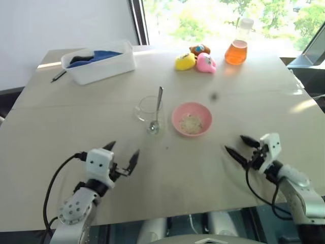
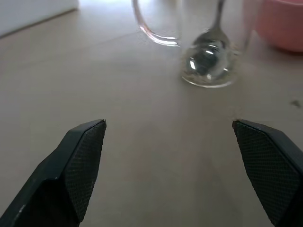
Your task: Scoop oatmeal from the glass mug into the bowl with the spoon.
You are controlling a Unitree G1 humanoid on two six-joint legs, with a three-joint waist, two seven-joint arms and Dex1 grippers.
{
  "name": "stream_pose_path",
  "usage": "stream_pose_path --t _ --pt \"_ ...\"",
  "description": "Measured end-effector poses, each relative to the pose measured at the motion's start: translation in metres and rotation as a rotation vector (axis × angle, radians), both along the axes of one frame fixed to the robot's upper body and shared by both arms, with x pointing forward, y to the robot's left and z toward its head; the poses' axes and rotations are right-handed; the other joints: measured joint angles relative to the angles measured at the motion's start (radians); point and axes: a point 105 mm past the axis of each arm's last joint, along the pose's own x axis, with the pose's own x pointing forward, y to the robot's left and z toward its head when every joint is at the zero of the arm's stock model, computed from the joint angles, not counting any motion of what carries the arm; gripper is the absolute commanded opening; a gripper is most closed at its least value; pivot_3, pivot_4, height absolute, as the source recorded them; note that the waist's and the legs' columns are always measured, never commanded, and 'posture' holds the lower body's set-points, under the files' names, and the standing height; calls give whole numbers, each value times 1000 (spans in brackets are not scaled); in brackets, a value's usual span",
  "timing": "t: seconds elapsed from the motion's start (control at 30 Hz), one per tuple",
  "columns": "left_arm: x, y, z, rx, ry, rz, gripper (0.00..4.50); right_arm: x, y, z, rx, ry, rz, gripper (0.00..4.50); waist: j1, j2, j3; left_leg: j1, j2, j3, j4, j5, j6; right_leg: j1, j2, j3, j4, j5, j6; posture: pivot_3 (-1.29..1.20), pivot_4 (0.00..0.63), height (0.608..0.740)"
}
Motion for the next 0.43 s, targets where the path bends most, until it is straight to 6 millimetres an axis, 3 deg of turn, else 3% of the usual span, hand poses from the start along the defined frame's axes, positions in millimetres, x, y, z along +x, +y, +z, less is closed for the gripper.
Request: stream_pose_path --t 0.2,0.43 --pt "-8 2 -15 -5 55 -41 4475 -23 2 0 -36 -34 50 4500 4 0 0 1 1 -1 0 0 0 1 1 -1 1 0 0 0 150 740" --pt "-12 1 -20 2 59 -81 4475 -21 -8 -5 -102 -60 75 4500 4 -1 0 1 0 -1 1 0 0 1 1 -1 0 0 0 0 150 740"
